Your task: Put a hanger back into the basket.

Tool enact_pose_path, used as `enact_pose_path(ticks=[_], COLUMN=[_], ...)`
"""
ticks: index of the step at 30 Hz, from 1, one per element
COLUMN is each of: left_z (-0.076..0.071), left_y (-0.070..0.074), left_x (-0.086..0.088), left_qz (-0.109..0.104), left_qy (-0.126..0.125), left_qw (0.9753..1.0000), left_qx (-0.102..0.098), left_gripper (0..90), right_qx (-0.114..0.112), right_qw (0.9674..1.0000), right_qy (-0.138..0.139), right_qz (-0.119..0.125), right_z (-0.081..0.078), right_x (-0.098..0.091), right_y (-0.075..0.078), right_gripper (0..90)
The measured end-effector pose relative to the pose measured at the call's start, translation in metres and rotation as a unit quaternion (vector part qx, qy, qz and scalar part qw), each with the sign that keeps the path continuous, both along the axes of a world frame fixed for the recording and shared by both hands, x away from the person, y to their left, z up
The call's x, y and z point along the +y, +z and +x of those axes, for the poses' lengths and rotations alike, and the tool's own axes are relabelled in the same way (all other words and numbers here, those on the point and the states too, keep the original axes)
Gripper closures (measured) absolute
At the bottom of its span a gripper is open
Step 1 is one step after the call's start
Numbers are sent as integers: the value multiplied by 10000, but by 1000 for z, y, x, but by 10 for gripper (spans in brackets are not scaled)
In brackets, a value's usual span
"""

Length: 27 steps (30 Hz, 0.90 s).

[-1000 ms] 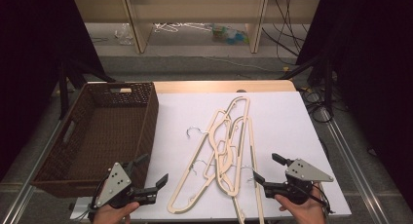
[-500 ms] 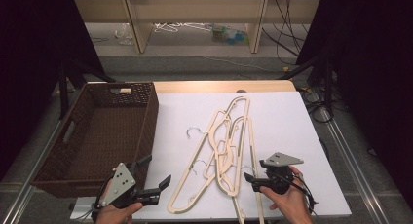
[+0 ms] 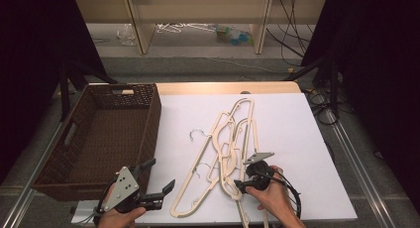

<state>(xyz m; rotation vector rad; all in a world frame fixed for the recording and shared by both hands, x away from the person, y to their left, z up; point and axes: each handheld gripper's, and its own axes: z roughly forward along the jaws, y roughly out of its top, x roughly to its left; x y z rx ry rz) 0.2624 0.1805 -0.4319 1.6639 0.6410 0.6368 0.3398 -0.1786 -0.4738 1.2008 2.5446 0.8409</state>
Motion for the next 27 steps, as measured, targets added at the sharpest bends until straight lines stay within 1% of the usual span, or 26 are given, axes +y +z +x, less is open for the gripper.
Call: enact_pose_path(ticks=[1,2,4,6,7,8,9,12,13,14,15,16,17,18,22,23,26,27], left_z=[0,0,-1,-1,-1,-1,-2,-2,-1,-1,-1,-2,-2,-2,-2,-3,-2,-2], left_y=[0,0,1,1,1,1,1,1,1,1,1,1,1,2,2,2,2,2], left_x=[0,0,0,0,0,0,0,0,-1,-1,-1,0,0,0,-1,-1,0,-1], left_qz=[33,16,-19,-9,23,22,-19,-16,-50,-50,-79,-7,-7,16,19,11,16,5], left_qy=[-12,-15,-24,-41,-53,-58,-53,-66,-74,-74,-91,-68,-68,-90,-102,-101,-101,-95], left_qw=[10000,10000,10000,10000,10000,9999,10000,9999,9999,9999,9999,9999,9999,9999,9999,9999,9999,9999], left_qx=[-28,-35,-34,-49,-71,-79,-60,-83,-94,-94,-108,-82,-82,-116,-126,-106,-128,-118], left_gripper=[157,158,158,157,158,158,158,158,158,158,159,159,158,158,158,158,159,159], right_qx=[42,179,147,221,216,301,371,453,542,594,590,603,603,549,576,589,591,623], right_qw=[10000,9997,9997,9995,9995,9992,9991,9988,9985,9982,9982,9981,9981,9984,9983,9982,9982,9980], right_qy=[22,61,107,57,99,72,24,-17,-63,-38,-108,-81,-81,-118,-98,-52,-13,62], right_qz=[-4,-132,-177,-195,-217,-239,-213,-157,-62,-1,51,84,84,62,34,-36,-74,-97], right_z=[0,-1,-1,-2,-1,-1,-1,0,1,3,3,3,3,4,4,5,6,6], right_x=[0,2,2,1,0,-2,-3,-7,-12,-14,-16,-18,-18,-19,-21,-22,-23,-25], right_y=[0,0,0,2,2,3,4,5,5,5,5,5,5,5,6,7,8,11], right_gripper=[378,401,412,425,431,450,464,497,534,552,574,588,588,621,654,671,688,700])
